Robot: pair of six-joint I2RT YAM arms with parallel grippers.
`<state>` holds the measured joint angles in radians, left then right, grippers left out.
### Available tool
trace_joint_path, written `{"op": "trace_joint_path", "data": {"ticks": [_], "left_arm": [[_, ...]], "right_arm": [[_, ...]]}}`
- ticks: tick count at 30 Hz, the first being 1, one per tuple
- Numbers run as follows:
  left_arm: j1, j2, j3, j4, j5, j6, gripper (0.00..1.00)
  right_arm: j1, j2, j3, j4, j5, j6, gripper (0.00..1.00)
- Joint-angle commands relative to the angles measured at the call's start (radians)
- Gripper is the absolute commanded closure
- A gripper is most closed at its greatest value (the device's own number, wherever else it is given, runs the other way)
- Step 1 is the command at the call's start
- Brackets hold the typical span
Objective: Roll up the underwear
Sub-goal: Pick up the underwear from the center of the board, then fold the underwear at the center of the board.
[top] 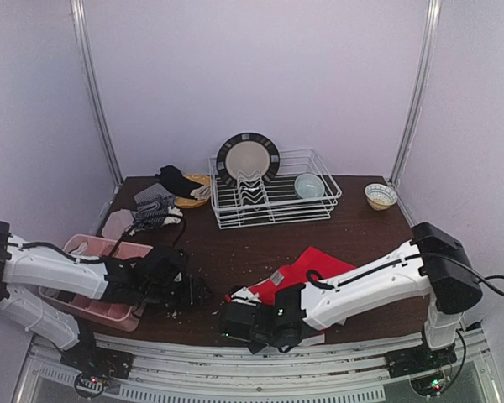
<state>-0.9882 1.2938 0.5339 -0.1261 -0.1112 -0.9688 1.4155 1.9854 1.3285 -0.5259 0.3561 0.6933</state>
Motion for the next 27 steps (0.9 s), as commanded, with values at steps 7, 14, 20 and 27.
{"op": "trace_joint_path", "data": {"ticks": [7, 14, 20, 27], "left_arm": [[-0.065, 0.294, 0.159, 0.177, 0.115, -0.037, 0.2], [-0.072, 0.368, 0.158, 0.252, 0.151, -0.08, 0.27], [-0.072, 0.351, 0.17, 0.256, 0.133, -0.063, 0.48], [-0.074, 0.168, 0.15, 0.094, -0.021, -0.042, 0.36]], "right_arm": [[-0.001, -0.191, -0.158, 0.086, -0.053, 0.01, 1.0], [-0.001, -0.222, -0.202, 0.118, -0.06, 0.012, 1.0], [-0.006, -0.305, -0.264, 0.192, -0.097, -0.012, 1.0], [-0.054, -0.399, -0.373, 0.437, -0.351, -0.013, 1.0]]}}
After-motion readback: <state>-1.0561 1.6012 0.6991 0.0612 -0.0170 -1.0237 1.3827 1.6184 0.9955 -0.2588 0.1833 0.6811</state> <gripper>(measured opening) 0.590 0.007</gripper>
